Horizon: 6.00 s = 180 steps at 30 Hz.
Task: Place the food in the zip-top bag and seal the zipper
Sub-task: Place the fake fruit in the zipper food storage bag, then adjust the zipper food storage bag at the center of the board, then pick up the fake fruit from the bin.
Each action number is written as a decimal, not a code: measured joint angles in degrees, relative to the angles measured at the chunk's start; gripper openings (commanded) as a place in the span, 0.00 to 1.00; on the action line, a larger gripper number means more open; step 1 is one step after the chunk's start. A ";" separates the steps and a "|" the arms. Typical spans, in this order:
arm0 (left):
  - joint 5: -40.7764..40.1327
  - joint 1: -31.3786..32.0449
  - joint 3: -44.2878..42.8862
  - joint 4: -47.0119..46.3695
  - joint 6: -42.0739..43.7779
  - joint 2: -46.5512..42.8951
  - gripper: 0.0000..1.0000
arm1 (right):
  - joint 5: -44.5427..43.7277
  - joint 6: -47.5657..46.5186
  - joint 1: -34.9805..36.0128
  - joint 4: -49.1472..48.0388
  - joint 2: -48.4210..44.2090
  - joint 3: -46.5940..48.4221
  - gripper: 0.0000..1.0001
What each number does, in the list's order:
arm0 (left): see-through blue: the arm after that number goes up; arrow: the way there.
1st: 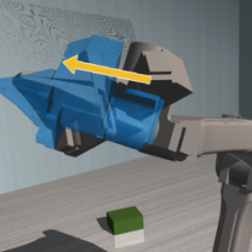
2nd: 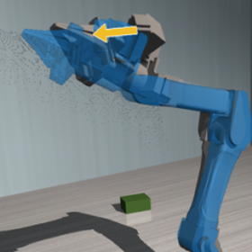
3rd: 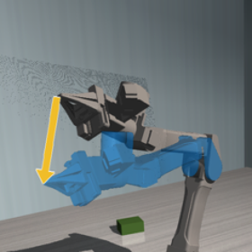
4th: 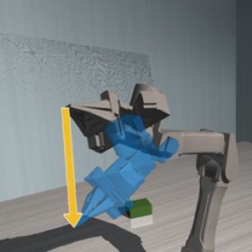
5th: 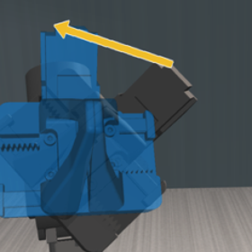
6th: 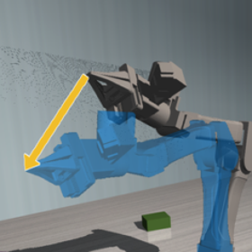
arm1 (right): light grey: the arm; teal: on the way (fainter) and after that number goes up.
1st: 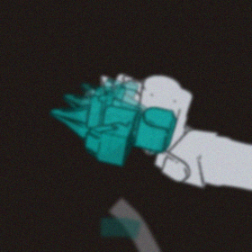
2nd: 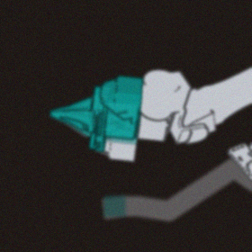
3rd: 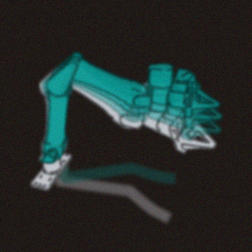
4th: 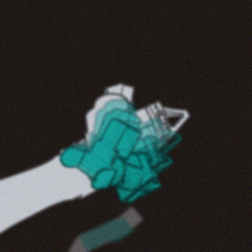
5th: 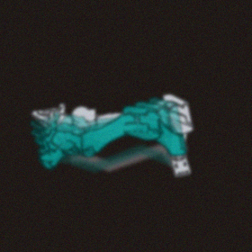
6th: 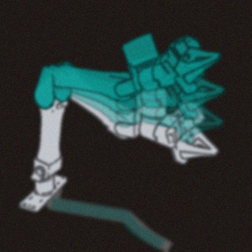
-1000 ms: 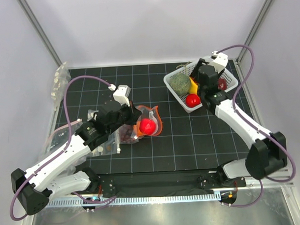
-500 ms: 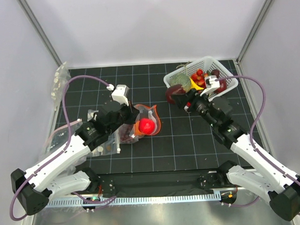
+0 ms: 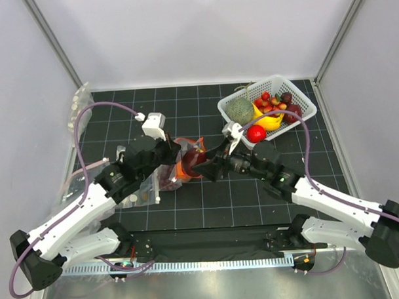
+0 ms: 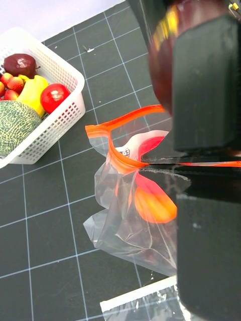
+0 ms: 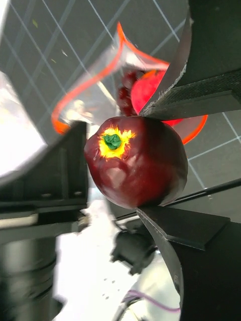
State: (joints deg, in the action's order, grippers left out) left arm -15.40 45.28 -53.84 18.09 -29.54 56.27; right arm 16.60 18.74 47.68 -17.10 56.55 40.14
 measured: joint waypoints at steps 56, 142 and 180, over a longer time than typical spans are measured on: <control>3.80 0.52 2.99 -1.14 -1.36 -5.29 0.22 | -37.73 0.44 6.86 35.67 17.86 20.70 0.01; 6.27 4.76 -3.96 4.24 -3.50 6.34 0.00 | -37.33 -0.63 2.82 15.89 -17.00 -0.59 0.01; 4.00 4.57 -4.04 5.40 1.16 0.22 0.59 | -42.66 3.30 0.46 23.89 3.80 10.27 0.01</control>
State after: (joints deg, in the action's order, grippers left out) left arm -11.40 49.84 -57.89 23.49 -28.38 56.49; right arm -26.06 22.04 48.14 6.79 60.36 50.41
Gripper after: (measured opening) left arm 0.585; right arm 0.047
